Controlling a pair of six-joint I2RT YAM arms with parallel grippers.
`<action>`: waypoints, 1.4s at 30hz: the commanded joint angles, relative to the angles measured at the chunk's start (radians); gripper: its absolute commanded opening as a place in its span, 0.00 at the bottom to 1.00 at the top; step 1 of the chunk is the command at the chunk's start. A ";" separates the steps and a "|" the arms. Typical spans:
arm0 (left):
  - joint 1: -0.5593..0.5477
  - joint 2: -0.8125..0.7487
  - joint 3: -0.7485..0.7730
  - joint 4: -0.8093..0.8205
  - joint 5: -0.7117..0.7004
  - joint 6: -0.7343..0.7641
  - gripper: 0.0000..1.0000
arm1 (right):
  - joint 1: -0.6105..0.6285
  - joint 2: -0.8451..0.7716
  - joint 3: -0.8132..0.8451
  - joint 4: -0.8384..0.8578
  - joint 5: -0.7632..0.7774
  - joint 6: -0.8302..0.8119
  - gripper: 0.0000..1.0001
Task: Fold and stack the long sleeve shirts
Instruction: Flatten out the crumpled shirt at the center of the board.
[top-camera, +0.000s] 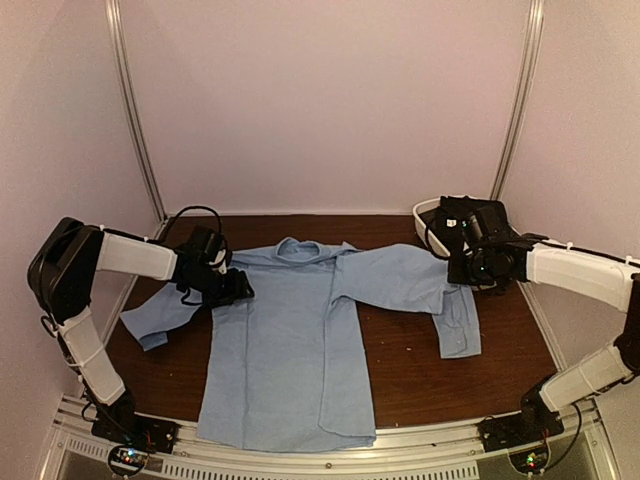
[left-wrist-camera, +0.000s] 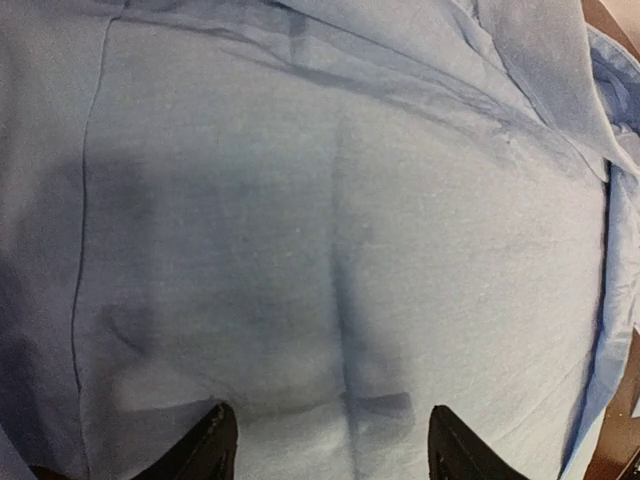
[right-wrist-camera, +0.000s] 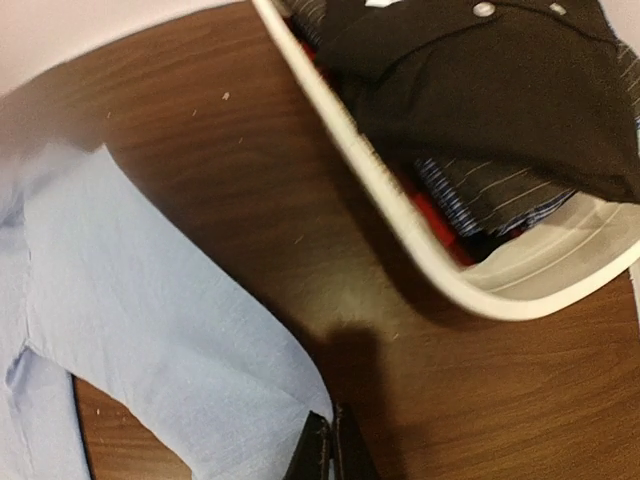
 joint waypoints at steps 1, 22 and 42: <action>0.011 0.007 -0.011 0.031 -0.013 -0.004 0.67 | -0.126 -0.014 0.111 -0.024 -0.003 -0.094 0.00; 0.029 -0.001 -0.013 -0.007 -0.026 0.006 0.67 | -0.301 0.302 0.569 -0.093 -0.101 -0.238 0.00; -0.064 0.031 0.194 -0.054 0.036 0.041 0.66 | 0.155 0.107 0.172 0.021 -0.102 -0.077 0.60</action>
